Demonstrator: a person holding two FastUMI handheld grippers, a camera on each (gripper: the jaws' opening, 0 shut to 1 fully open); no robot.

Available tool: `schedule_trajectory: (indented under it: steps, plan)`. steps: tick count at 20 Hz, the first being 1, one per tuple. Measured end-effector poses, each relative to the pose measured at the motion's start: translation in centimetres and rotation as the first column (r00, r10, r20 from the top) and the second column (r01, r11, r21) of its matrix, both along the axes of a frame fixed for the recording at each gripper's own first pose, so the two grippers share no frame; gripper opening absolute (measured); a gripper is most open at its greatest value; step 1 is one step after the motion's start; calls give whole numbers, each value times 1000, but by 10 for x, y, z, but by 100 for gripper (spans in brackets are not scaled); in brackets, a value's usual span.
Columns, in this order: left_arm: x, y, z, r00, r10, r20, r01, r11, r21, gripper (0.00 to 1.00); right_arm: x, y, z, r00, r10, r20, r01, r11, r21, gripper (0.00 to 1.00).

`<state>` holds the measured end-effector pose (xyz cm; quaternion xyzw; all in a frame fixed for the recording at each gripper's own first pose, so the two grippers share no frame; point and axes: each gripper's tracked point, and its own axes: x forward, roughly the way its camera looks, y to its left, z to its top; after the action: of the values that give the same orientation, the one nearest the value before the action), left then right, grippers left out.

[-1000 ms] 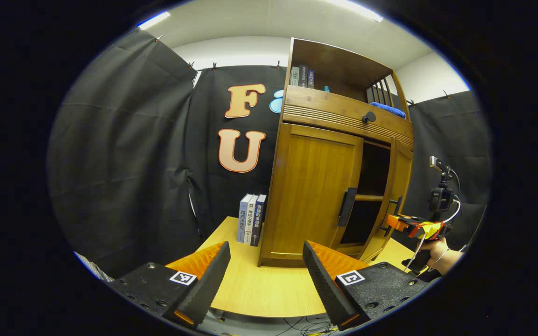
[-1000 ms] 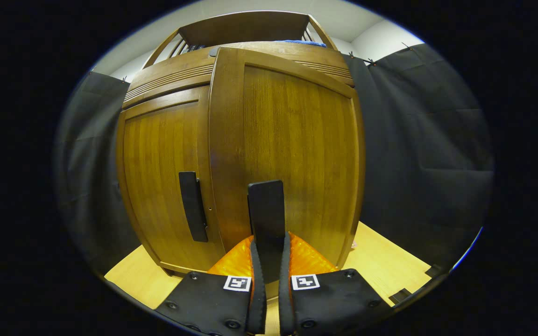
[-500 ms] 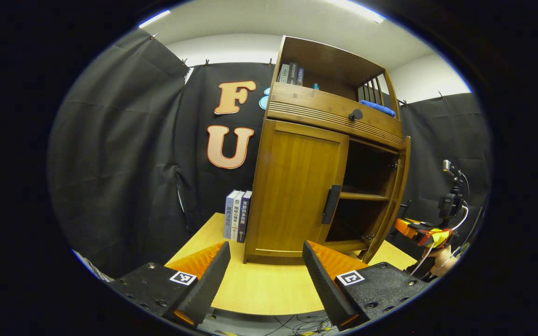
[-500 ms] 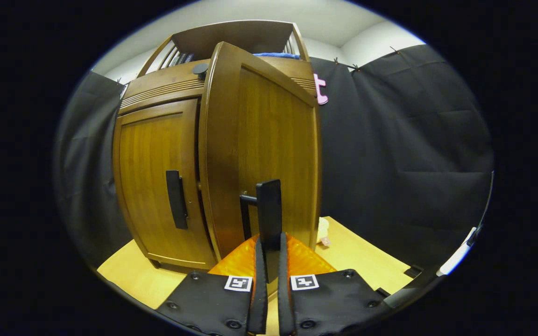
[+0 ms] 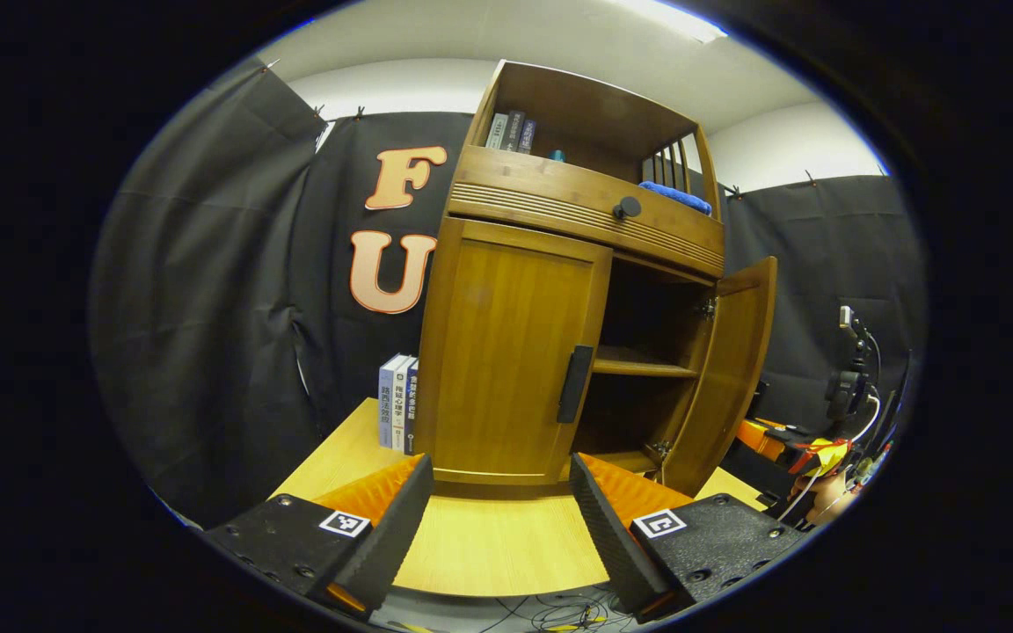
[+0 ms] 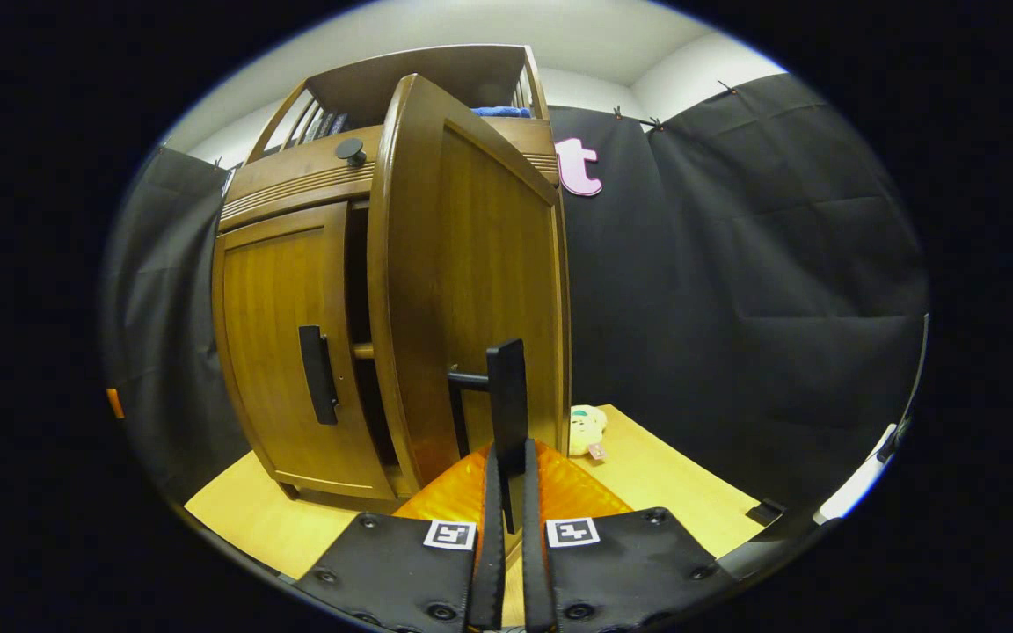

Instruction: Open the right door of the double-door shoe cabinet with the right hand, and open the left door with the left hand.

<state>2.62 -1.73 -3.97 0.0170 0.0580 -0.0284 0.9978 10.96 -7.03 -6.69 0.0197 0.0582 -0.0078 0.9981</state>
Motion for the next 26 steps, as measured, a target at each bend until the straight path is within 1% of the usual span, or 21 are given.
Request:
schedule_trajectory:
  steps: [3, 4, 5, 6, 7, 8, 9, 10, 11, 12, 13, 14, 15, 16, 17, 19, 20, 21, 22, 23, 26]
  plan:
    - [4, -6, 5, 1000, 19, 13, -19, 1000, 6, 90, -1, -4, 0, 1000, -6, -14, 6, 1000, 27, 16]
    - [5, -7, 5, 1000, 25, 15, -25, 1000, 6, 90, -2, -6, -1, 1000, -5, -19, 6, 999, 37, 12]
    - [7, -9, 5, 999, 30, 16, -30, 1000, 6, 90, -5, -11, -1, 1000, -4, -23, 6, 999, 47, 16]
    - [11, -13, 5, 999, 36, 17, -36, 999, 7, 90, -6, -17, 0, 1000, -7, -21, 8, 998, 57, 16]
    - [14, -17, 6, 999, 41, 20, -41, 999, 9, 94, -8, -27, -3, 999, -30, -39, 32, 998, 55, 16]
    - [19, -22, 6, 999, 44, 21, -44, 999, 12, 94, -9, -40, -1, 997, -60, -39, 61, 997, 40, 8]
    - [22, -27, 5, 999, 46, 23, -46, 999, 14, 94, -10, -48, -2, 996, -72, -47, 73, 997, 24, 3]
    - [26, -33, 4, 999, 46, 24, -47, 999, 17, 90, -10, -54, 1, 997, -67, -44, 68, 997, 22, 8]
    - [30, -40, 3, 999, 44, 25, -44, 999, 20, 90, -11, -56, 2, 998, -52, -44, 54, 998, 30, 3]
    - [35, -48, 2, 999, 42, 27, -42, 999, 23, 94, -11, -58, 3, 998, -37, -45, 39, 999, 38, 12]
    - [39, -56, 2, 999, 38, 30, -39, 999, 24, 94, -11, -64, 2, 999, -27, -47, 29, 999, 40, 8]
    - [44, -64, 2, 999, 34, 37, -35, 999, 25, 90, -11, -69, 2, 999, -20, -46, 22, 999, 38, 8]
    - [48, -73, 3, 999, 30, 43, -32, 999, 29, 94, -12, -73, 2, 999, -13, -46, 15, 999, 37, 8]
    - [53, -81, 3, 998, 27, 50, -29, 999, 35, 94, -12, -79, 2, 999, -8, -46, 9, 999, 40, 12]
    - [58, -89, 4, 998, 24, 57, -26, 999, 40, 90, -12, -85, 3, 999, -4, -46, 6, 999, 46, 12]
    - [70, -103, 4, 998, 20, 63, -23, 999, 40, 90, -13, -100, 5, 999, -9, -40, 11, 998, 64, 12]
    - [76, -110, 4, 998, 17, 64, -19, 999, 38, 94, -14, -109, 6, 999, -15, -36, 18, 997, 74, 12]
    - [79, -115, 3, 998, 16, 67, -19, 999, 39, 90, -13, -113, 7, 999, -7, -36, 10, 997, 82, 8]
    - [84, -119, 3, 997, 19, 70, -22, 999, 41, 94, -13, -116, 7, 999, 3, -35, 0, 996, 92, 8]
    - [87, -121, 2, 997, 24, 71, -27, 999, 43, 90, -14, -119, 7, 999, 11, -37, -8, 995, 95, 8]
    - [101, -132, 0, 997, 36, 71, -39, 999, 36, 90, -15, -126, 8, 999, 21, -39, -17, 995, 96, 8]
